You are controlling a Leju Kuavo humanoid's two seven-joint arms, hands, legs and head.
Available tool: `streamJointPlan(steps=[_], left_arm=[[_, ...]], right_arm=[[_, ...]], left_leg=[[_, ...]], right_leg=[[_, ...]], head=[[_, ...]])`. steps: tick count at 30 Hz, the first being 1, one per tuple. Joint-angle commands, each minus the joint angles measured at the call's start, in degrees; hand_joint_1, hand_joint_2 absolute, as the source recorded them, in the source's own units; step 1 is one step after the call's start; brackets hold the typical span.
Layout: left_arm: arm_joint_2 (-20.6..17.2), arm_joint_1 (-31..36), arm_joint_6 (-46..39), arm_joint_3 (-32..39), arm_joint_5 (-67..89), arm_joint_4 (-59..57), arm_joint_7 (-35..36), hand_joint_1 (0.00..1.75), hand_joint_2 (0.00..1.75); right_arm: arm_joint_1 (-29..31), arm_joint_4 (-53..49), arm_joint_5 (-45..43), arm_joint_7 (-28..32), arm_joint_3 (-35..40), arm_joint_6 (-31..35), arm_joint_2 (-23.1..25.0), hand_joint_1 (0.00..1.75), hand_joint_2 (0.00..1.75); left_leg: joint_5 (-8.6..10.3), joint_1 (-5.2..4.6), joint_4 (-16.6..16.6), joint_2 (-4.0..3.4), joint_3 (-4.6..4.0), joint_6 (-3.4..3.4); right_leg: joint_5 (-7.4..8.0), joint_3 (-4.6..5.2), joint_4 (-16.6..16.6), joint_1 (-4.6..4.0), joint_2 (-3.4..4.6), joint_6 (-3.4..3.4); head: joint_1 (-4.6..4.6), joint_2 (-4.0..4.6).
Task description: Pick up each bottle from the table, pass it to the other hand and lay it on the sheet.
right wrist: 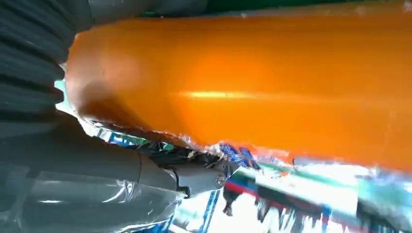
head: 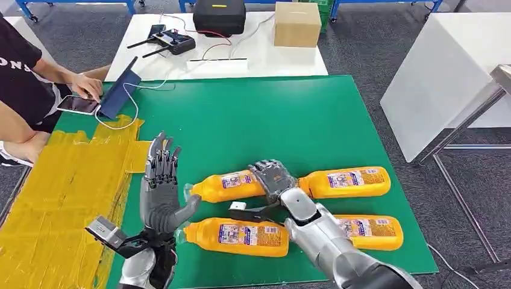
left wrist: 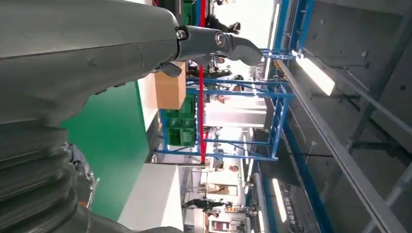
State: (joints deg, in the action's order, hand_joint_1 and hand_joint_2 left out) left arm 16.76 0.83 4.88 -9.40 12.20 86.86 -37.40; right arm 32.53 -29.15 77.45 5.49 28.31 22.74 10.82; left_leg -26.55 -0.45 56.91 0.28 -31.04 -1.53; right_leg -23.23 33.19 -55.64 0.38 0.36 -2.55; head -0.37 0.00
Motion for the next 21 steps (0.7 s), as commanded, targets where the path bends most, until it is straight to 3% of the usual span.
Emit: streamJointPlan(steps=[1,2,3,4,13,21], left_arm=[[-1.16,-1.52,-1.51,-0.66,1.41,0.18,0.88,0.00,1.75],[-1.18,-1.39,-1.57,-0.70,1.47,-0.10,0.88,0.00,1.75],[-1.08,-1.12,-1.84,-0.87,1.83,-0.70,1.35,0.00,1.75],[-0.94,-0.78,-1.96,-0.98,1.83,-1.53,1.46,0.00,1.75],[-1.00,-0.68,-2.49,-0.12,1.31,-2.65,1.58,0.00,1.75],[-0.99,-0.67,-2.49,-0.10,1.31,-2.67,1.58,0.00,1.75]], right_arm=[[-9.25,-21.09,-8.80,3.49,-9.40,7.56,0.72,1.75,1.75],[-9.81,-22.17,-9.92,4.63,-10.16,7.75,0.93,1.75,1.75],[-11.64,-24.73,-20.14,8.84,-15.47,9.71,3.17,1.75,1.75],[-12.11,-25.57,-21.86,10.12,-16.48,9.50,3.13,1.75,1.75],[-13.66,-27.87,-27.99,14.56,-20.18,8.82,4.22,1.75,1.75],[-13.68,-27.94,-28.07,14.65,-20.28,8.82,4.26,1.75,1.75]], left_leg=[[-0.10,0.08,0.00,0.00,0.09,0.13],[-0.04,0.04,-0.02,0.04,0.02,0.08],[-0.08,0.06,0.00,0.06,0.05,0.12],[-0.05,0.04,0.00,0.04,-0.04,0.10],[-0.06,0.06,-0.02,0.04,0.02,0.15],[-0.06,0.05,-0.02,-0.01,0.01,0.11]], right_leg=[[-0.10,-0.11,0.02,-0.08,-0.05,0.07],[-0.06,-0.03,0.03,-0.04,-0.07,0.04],[-0.10,-0.07,0.01,-0.06,-0.10,0.06],[-0.06,0.02,0.00,-0.03,-0.06,0.05],[-0.07,-0.05,0.04,-0.05,-0.08,0.08],[-0.05,-0.02,0.05,-0.05,-0.04,0.06]], head=[[0.00,-0.02],[0.00,0.00],[0.00,0.00],[0.00,0.00],[-0.02,0.00],[0.00,0.00]])
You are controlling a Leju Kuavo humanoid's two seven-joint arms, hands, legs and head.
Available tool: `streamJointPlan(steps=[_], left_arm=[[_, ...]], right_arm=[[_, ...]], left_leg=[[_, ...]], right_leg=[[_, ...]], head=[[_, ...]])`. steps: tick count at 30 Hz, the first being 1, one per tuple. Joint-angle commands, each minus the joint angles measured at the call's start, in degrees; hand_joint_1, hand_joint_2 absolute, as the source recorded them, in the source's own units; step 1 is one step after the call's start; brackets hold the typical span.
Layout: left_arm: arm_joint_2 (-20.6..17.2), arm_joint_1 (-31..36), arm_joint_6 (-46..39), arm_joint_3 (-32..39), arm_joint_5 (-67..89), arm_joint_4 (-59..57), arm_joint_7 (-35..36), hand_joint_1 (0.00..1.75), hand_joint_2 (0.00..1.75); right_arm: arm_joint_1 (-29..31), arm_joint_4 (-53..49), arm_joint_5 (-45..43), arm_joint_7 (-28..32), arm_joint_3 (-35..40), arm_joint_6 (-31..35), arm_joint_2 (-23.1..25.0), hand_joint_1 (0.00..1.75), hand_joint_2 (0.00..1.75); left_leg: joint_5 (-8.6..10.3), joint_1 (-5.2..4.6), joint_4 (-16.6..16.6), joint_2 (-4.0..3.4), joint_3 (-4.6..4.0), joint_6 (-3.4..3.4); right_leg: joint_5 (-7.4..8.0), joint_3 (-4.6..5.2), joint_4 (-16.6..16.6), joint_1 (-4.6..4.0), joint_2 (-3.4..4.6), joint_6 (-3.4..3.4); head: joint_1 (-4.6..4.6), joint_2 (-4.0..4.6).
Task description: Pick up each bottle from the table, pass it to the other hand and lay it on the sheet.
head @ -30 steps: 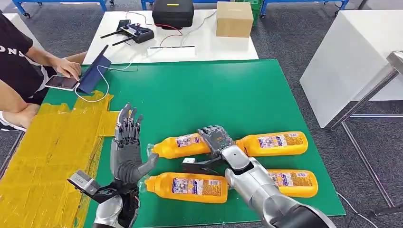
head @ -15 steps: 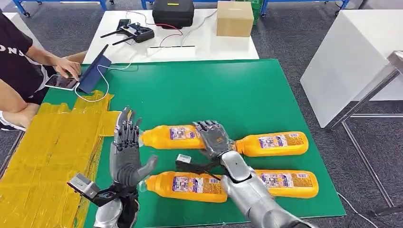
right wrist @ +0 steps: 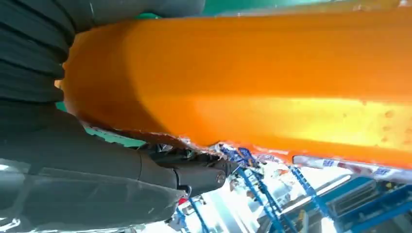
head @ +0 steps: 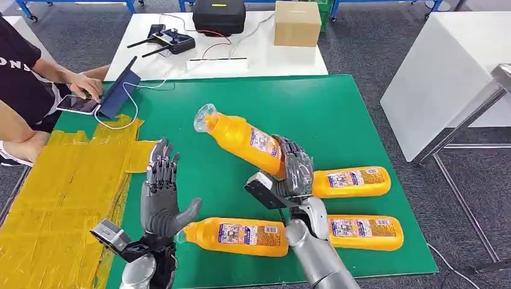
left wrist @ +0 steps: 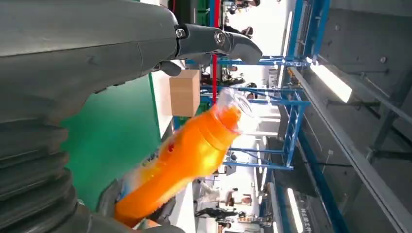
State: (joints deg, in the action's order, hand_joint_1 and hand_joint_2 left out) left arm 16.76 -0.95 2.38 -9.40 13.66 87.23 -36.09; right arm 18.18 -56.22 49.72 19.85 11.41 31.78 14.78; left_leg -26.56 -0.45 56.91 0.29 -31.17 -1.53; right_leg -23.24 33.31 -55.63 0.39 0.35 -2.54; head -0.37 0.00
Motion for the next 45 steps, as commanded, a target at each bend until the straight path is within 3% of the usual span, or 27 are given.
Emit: streamJointPlan(steps=[1,14,16,20,25,45], left_arm=[[-0.99,1.12,0.00,-0.10,-0.16,-3.04,0.26,0.00,1.75],[-1.28,0.90,0.21,0.12,-0.19,-2.45,0.36,0.00,1.75],[-2.34,1.83,1.81,-1.12,0.20,-3.71,1.54,0.00,1.75],[-4.68,8.30,2.50,-6.47,7.54,-14.13,7.96,0.00,1.75],[-3.34,11.20,1.70,-8.07,6.85,-17.16,6.96,0.00,1.75],[-2.52,12.87,4.12,-7.83,1.28,-19.49,7.28,0.00,1.75]], right_arm=[[0.67,-0.87,-0.34,0.29,-3.38,-0.22,0.31,1.75,1.75],[0.46,0.06,-4.75,0.84,-7.55,-0.44,0.63,1.75,1.75],[-0.24,-1.21,-10.09,4.39,-7.88,-6.02,1.16,1.75,1.75],[-1.23,-0.78,-21.73,8.40,-6.85,-25.23,1.84,1.75,1.75],[-1.61,3.45,-24.99,11.07,-3.88,-31.63,3.29,1.75,1.75],[-0.88,10.95,-25.72,12.68,4.07,-35.49,5.22,1.75,1.75]], left_leg=[[-0.03,0.02,-0.03,0.02,0.10,0.08],[-0.04,0.04,-0.05,0.05,0.14,0.11],[-0.04,0.04,-0.05,0.04,0.14,0.11],[0.02,0.00,-0.07,0.13,0.10,0.08],[0.01,0.01,-0.06,0.08,0.10,0.07],[-0.05,0.09,-0.03,-0.05,0.15,0.15]], right_leg=[[-0.04,-0.11,0.04,-0.02,-0.06,0.04],[-0.05,-0.16,0.05,-0.04,-0.09,0.06],[-0.05,-0.16,0.06,-0.04,-0.08,0.05],[-0.03,-0.13,0.04,0.00,-0.16,0.05],[-0.01,-0.11,0.05,-0.01,-0.09,0.04],[-0.03,-0.17,0.05,-0.09,-0.01,0.09]], head=[[-0.02,0.00],[-0.02,0.00],[-0.02,0.00],[0.00,0.00],[-0.02,0.00],[-0.02,0.00]])
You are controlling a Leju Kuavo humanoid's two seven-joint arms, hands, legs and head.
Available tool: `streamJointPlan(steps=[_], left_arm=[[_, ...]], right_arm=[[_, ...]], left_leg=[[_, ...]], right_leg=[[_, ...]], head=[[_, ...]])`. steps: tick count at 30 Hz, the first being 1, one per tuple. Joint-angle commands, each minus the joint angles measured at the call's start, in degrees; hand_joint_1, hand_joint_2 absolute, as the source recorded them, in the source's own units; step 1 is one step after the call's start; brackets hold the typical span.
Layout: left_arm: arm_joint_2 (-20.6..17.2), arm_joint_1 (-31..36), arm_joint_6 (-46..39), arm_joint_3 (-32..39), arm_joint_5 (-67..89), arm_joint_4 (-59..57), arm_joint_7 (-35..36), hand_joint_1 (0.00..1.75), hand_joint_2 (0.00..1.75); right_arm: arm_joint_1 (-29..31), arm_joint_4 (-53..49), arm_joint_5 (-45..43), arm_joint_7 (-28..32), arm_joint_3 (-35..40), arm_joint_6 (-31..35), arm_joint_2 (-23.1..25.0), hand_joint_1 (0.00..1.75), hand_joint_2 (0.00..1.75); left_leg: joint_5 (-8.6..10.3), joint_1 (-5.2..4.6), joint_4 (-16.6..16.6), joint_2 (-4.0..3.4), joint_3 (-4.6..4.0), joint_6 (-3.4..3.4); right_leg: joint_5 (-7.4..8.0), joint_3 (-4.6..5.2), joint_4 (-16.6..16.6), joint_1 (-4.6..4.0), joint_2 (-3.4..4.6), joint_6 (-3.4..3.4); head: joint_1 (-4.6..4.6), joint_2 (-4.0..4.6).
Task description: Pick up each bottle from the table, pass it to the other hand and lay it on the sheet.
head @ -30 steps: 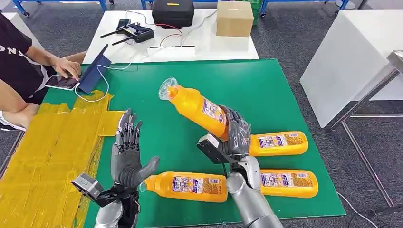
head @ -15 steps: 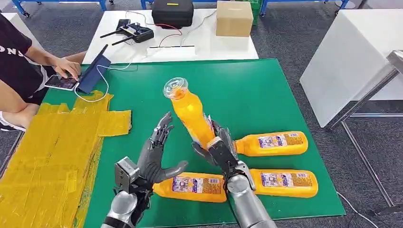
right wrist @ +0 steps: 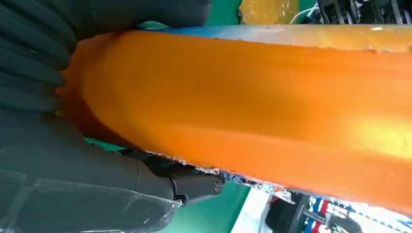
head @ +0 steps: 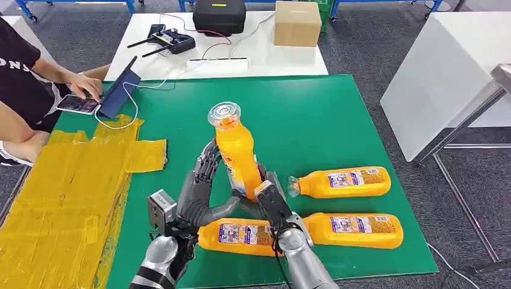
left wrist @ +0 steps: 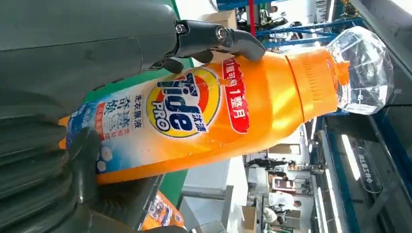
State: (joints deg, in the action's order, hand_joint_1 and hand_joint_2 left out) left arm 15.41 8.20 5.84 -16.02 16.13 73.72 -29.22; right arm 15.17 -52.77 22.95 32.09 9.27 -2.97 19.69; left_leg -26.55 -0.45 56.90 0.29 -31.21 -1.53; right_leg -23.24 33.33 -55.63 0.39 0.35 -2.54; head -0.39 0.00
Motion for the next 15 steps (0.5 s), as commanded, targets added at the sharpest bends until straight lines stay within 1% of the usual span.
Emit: streamJointPlan(steps=[1,5,11,15], left_arm=[[-1.16,3.72,0.67,-1.21,-1.19,-5.98,0.42,0.00,1.75],[-0.89,3.70,0.84,-0.41,-2.33,-6.79,0.40,0.00,1.75],[-0.60,3.25,0.82,1.73,-4.73,-7.43,0.89,0.00,1.75],[-0.59,3.15,1.01,2.12,-5.13,-7.45,0.98,0.00,1.75]], right_arm=[[2.12,7.50,1.06,0.44,6.21,-0.74,0.31,1.75,1.75],[1.52,6.82,1.25,0.71,8.16,-0.48,0.28,1.75,1.75],[-0.85,2.49,5.42,1.22,12.47,3.29,0.06,1.75,1.75],[-1.25,1.64,6.09,1.17,13.10,4.02,0.04,1.75,1.75]], left_leg=[[-0.03,0.05,-0.05,-0.05,0.13,0.09],[-0.07,0.10,-0.03,-0.05,0.21,0.13],[-0.07,0.10,-0.05,-0.07,0.21,0.13],[-0.07,0.09,-0.04,-0.03,0.19,0.14]], right_leg=[[-0.01,-0.11,0.05,-0.05,0.02,0.05],[-0.05,-0.20,0.06,-0.11,0.00,0.08],[-0.05,-0.21,0.06,-0.09,0.01,0.07],[-0.06,-0.19,0.05,-0.09,-0.02,0.08]], head=[[0.02,0.00],[0.02,0.00],[0.00,0.00],[0.00,-0.02]])
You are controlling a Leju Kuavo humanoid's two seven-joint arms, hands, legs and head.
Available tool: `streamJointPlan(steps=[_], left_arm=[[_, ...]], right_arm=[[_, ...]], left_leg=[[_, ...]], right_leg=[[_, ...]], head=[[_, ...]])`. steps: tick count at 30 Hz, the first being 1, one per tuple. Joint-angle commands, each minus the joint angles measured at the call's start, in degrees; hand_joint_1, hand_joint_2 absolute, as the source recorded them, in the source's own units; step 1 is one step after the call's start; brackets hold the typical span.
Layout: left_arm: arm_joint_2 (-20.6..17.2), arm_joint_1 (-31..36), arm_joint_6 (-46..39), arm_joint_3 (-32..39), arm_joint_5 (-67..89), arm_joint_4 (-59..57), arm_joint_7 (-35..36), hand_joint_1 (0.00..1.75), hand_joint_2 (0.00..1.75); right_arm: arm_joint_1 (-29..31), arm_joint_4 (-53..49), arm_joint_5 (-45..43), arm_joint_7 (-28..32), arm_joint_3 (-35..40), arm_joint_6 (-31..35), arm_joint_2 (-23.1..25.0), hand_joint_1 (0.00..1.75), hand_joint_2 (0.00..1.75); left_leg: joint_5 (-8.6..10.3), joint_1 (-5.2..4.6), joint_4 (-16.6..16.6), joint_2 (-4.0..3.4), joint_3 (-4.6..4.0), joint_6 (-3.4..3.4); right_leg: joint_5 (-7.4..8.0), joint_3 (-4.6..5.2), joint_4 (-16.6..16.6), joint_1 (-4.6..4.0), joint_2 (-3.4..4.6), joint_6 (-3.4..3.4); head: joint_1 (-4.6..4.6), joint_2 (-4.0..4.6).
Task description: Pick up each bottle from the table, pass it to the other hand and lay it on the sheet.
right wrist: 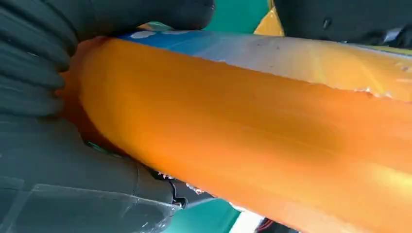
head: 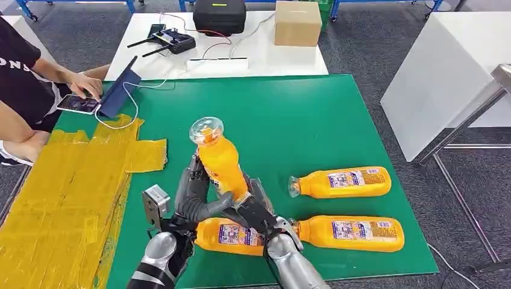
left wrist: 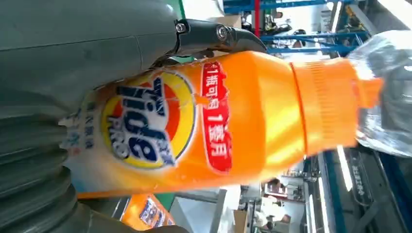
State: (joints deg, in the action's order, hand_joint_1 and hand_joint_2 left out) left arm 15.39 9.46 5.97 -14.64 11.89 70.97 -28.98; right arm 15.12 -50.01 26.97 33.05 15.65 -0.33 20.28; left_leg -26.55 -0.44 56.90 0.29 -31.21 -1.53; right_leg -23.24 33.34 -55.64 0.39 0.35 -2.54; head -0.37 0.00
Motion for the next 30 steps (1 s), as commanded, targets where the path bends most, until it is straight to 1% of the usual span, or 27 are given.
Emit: streamJointPlan(steps=[1,6,7,9,10,11,12,13,14,19,23,30], left_arm=[[-0.56,1.89,0.88,0.74,-0.89,-4.69,0.74,0.00,1.75],[-0.23,1.38,1.67,3.67,-3.76,-4.49,1.28,0.00,1.75],[-0.21,1.33,1.53,4.03,-3.76,-4.27,1.28,0.00,1.75],[-0.10,1.25,1.44,4.71,-4.06,-3.95,1.32,0.00,1.75],[-0.01,1.20,1.37,5.15,-4.31,-3.71,1.35,0.03,1.75],[-0.01,1.20,1.37,5.15,-4.31,-3.71,1.35,0.03,1.75],[0.04,1.13,1.36,5.39,-4.43,-3.48,1.40,0.33,1.75],[0.24,0.97,1.39,5.85,-4.91,-3.23,1.48,1.66,1.75],[0.24,0.85,1.36,5.95,-4.99,-3.09,1.49,1.75,1.75],[0.47,0.44,1.72,6.85,-6.23,-2.61,1.56,1.75,1.75],[0.45,0.42,1.73,6.87,-6.26,-2.57,1.56,1.75,1.75],[0.45,0.42,1.73,6.87,-6.26,-2.57,1.56,1.75,1.75]], right_arm=[[-1.20,-1.12,2.06,0.21,6.71,1.37,-0.56,1.75,1.75],[-4.12,-8.19,5.84,0.28,10.73,5.11,-1.65,1.73,1.75],[-4.60,-9.53,6.33,0.07,11.40,5.69,-1.96,1.75,1.75],[-5.16,-11.15,6.45,-0.11,12.02,5.99,-2.27,1.75,1.75],[-5.54,-12.29,6.38,-0.19,12.22,6.10,-2.49,1.75,1.75],[-5.54,-12.29,6.38,-0.19,12.22,6.10,-2.49,1.75,1.75],[-5.81,-13.21,6.31,-0.34,12.30,6.12,-2.70,1.75,1.75],[-6.09,-14.06,6.16,-0.41,12.30,6.18,-2.95,1.75,1.75],[-6.25,-14.57,6.03,-0.45,12.22,6.30,-3.06,1.75,1.75],[-6.60,-16.26,5.40,-0.76,11.12,6.84,-3.55,1.75,1.75],[-6.47,-16.27,5.40,-0.75,10.91,6.85,-3.83,1.75,1.75],[-6.47,-16.27,5.40,-0.75,10.91,6.85,-3.83,1.75,1.75]], left_leg=[[-0.04,0.06,-0.03,-0.01,0.11,0.09],[-0.08,0.08,-0.03,0.00,0.17,0.13],[-0.11,0.12,-0.02,-0.03,0.20,0.16],[-0.08,0.08,-0.02,-0.03,0.14,0.11],[-0.05,0.05,-0.02,-0.04,0.07,0.08],[-0.09,0.09,0.00,-0.03,0.13,0.12],[-0.11,0.11,-0.01,-0.02,0.18,0.14],[-0.06,0.06,-0.01,0.02,0.10,0.09],[-0.11,0.09,0.00,-0.02,0.16,0.13],[-0.04,0.06,-0.01,-0.02,0.06,0.08],[-0.11,0.11,0.00,-0.10,0.17,0.16],[-0.06,0.07,-0.02,-0.08,0.11,0.10]], right_leg=[[-0.03,-0.12,0.05,-0.06,-0.03,0.05],[-0.07,-0.18,0.05,-0.09,-0.05,0.07],[-0.08,-0.21,0.05,-0.12,-0.04,0.09],[-0.06,-0.14,0.04,-0.08,-0.01,0.06],[-0.04,-0.06,0.03,-0.05,0.00,0.04],[-0.07,-0.13,0.03,-0.09,-0.03,0.06],[-0.09,-0.19,0.04,-0.11,-0.05,0.08],[-0.06,-0.11,0.03,-0.06,-0.05,0.05],[-0.08,-0.18,0.03,-0.09,-0.03,0.07],[-0.02,-0.08,0.04,-0.05,-0.01,0.05],[-0.06,-0.18,0.03,-0.10,0.04,0.09],[-0.02,-0.11,0.04,-0.06,0.05,0.05]], head=[[-0.04,0.00],[-0.02,0.00],[-0.02,0.00],[0.00,0.00],[-0.02,-0.02],[0.00,0.00],[-0.02,0.00],[-0.02,0.00],[-0.02,0.00],[-0.02,0.00],[-0.02,-0.02],[-0.02,0.00]])
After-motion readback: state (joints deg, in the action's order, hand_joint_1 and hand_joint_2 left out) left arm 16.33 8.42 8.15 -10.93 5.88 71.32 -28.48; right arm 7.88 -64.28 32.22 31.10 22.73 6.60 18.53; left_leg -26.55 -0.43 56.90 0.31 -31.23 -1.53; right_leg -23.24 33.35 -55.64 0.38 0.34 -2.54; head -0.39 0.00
